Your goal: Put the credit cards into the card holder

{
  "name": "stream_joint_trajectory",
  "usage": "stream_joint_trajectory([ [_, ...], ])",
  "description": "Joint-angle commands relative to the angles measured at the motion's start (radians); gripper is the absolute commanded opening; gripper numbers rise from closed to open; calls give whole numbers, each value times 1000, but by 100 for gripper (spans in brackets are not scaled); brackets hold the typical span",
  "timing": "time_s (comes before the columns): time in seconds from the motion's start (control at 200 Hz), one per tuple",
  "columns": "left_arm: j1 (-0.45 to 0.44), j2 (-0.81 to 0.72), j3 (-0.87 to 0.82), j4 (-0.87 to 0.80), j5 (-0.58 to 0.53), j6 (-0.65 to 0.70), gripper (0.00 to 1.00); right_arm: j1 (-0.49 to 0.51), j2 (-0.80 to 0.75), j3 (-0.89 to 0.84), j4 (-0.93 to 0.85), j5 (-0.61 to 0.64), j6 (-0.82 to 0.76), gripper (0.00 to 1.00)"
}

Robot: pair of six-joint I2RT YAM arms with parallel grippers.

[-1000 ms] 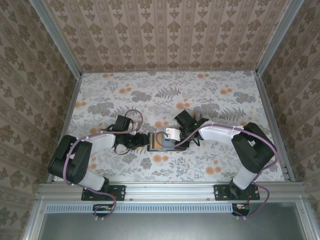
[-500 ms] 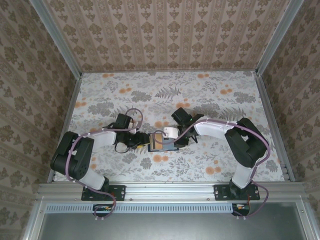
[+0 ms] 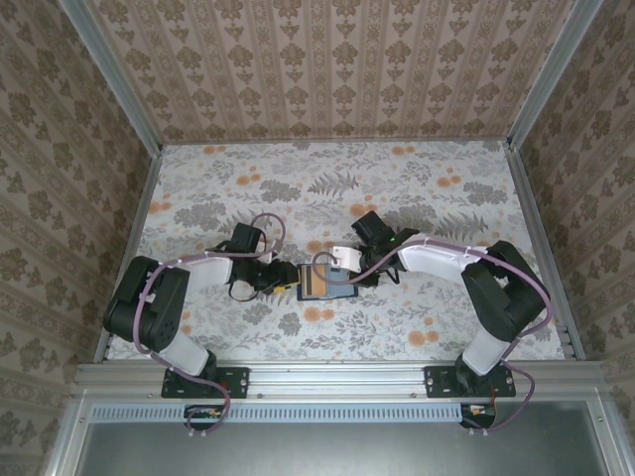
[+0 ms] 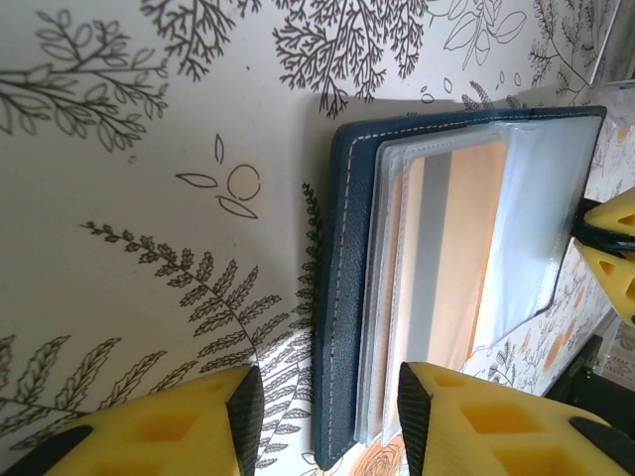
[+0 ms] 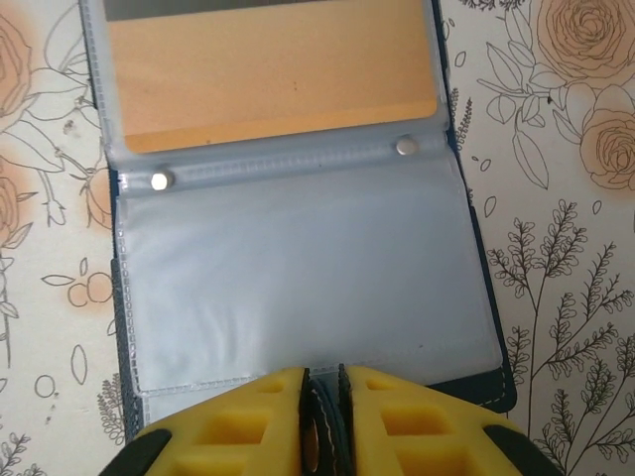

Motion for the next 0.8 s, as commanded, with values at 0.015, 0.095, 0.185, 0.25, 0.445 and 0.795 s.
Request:
stream_joint_trajectory([
  [0.015,-33,78,-8,51,-85,17,45,-4,-60,-29,41,-78,-16,19],
  [0.095,-69,93,8,59,-78,13,45,-2,-75,-35,67,-105,-7,19],
  [0.185,-76,107,19,64,-75,1,45,10,-68,-25,85,-115,18,19],
  [0.25,-81,118,21,83,-74,-5,45,28,-57,-16,95,-103,21,19],
  [0.445,-80,125,43,87,-58,-12,26,54,-27,9,114,-92,30,17],
  [0.795,71,-179,-63,-1,-91,31,0,119,-45,-44,279,-119,98,16],
])
